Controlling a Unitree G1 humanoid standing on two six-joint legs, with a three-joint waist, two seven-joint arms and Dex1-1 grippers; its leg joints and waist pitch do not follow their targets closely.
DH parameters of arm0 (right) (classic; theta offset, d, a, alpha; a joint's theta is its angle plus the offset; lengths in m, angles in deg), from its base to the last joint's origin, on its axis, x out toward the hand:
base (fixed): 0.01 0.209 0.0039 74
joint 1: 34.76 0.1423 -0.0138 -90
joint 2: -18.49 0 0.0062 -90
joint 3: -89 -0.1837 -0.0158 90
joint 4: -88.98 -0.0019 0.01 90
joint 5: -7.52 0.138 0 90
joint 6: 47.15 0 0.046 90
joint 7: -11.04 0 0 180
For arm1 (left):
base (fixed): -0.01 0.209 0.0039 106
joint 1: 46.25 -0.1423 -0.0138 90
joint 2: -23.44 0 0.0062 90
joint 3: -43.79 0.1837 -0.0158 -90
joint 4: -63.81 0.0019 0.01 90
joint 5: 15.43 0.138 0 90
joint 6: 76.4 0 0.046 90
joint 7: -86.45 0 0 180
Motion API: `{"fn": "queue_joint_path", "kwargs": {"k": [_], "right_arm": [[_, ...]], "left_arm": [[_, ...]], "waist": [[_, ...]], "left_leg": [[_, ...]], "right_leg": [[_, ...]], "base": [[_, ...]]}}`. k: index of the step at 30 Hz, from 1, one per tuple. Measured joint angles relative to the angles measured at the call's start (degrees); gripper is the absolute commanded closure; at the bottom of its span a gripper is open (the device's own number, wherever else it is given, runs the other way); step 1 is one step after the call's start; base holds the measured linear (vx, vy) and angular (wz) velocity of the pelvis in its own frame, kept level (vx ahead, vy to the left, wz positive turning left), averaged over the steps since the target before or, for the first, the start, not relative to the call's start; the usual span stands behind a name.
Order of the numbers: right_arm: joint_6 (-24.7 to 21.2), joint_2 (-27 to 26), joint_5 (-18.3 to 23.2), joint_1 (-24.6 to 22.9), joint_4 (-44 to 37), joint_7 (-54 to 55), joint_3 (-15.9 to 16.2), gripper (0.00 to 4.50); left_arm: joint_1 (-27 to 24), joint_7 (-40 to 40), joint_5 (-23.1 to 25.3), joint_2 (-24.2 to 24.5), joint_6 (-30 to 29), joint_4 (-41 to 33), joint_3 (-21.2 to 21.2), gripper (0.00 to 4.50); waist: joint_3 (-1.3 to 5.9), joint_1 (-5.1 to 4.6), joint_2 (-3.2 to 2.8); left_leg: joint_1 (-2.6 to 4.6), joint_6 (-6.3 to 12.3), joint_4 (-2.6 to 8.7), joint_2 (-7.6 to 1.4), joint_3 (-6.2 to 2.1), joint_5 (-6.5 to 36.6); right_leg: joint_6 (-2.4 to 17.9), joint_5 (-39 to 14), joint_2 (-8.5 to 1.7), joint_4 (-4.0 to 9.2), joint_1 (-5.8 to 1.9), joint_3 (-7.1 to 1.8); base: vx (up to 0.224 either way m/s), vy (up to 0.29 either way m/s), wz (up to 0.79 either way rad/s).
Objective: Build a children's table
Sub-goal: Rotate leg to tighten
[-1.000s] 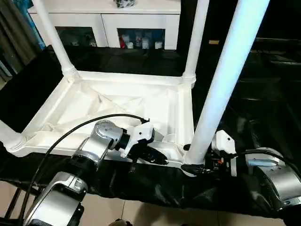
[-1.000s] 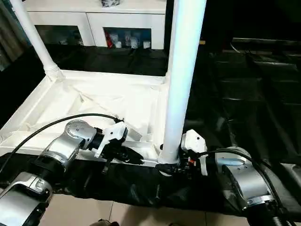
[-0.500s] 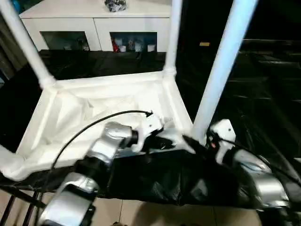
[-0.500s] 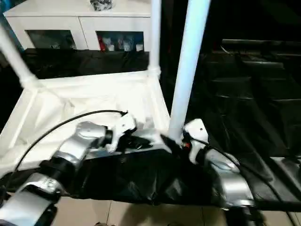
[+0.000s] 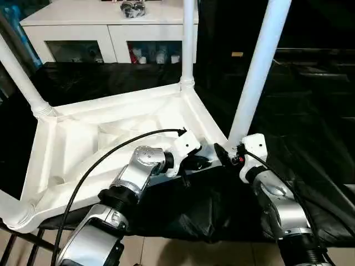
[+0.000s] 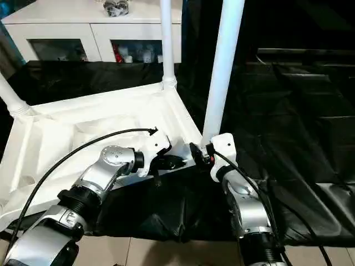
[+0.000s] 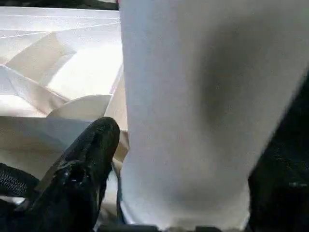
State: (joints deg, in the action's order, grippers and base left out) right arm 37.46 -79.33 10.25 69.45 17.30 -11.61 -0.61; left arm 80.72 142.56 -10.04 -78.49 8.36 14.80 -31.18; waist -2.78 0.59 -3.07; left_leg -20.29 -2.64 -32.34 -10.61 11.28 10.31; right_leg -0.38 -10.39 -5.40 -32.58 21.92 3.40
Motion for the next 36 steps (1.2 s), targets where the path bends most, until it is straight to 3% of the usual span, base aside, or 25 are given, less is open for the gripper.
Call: {"fn": "queue_joint_path", "kwargs": {"k": [5,9,19,31,36], "right_arm": [[1.0,5.3,2.6,-1.4,-2.1,-9.6,1.6,0.58],[0.8,9.8,5.1,-3.2,-5.3,-19.1,3.2,0.58],[-1.9,21.1,7.2,-4.5,-10.9,-38.6,8.6,0.58],[-4.3,23.9,9.1,-2.4,-10.5,-46.4,10.2,1.63],[-5.0,24.0,9.8,-2.8,-11.0,-46.6,10.5,1.77]], "left_arm": [[-0.3,6.3,-2.1,1.9,2.3,-0.3,0.5,4.50],[-0.4,11.8,-3.4,4.5,3.9,-0.8,0.8,4.50],[-0.7,22.4,-4.3,8.7,6.6,-0.8,2.4,4.50],[-0.7,27.3,-5.4,10.3,7.4,-1.2,3.5,4.50],[-0.7,27.8,-5.6,10.6,7.5,-1.3,3.9,4.50]], "waist": [[-0.03,0.70,-0.13],[-0.04,1.52,-0.26],[-0.18,2.10,-0.10],[-0.20,2.93,-0.05],[-0.19,2.96,-0.06]], "left_leg": [[-0.23,-0.03,0.40,-0.07,0.00,0.0],[-0.90,0.25,0.20,-0.27,-0.01,-0.1],[-0.87,-0.04,-0.21,-0.34,0.04,0.0],[-0.98,0.05,-0.19,-0.38,0.05,0.0],[-0.97,-0.02,-0.24,-0.38,0.05,0.0]], "right_leg": [[0.1,0.0,0.04,-0.09,0.28,0.11],[0.2,-0.1,0.11,-0.55,1.05,0.24],[0.3,0.0,0.08,-0.55,0.78,0.22],[0.3,-0.1,0.08,-0.56,0.89,0.27],[0.3,0.0,0.07,-0.56,0.86,0.26]], "base": [[0.000,0.000,0.00],[0.000,0.000,0.00],[0.000,0.000,0.00],[0.000,0.000,0.00],[0.000,0.000,0.00]]}}
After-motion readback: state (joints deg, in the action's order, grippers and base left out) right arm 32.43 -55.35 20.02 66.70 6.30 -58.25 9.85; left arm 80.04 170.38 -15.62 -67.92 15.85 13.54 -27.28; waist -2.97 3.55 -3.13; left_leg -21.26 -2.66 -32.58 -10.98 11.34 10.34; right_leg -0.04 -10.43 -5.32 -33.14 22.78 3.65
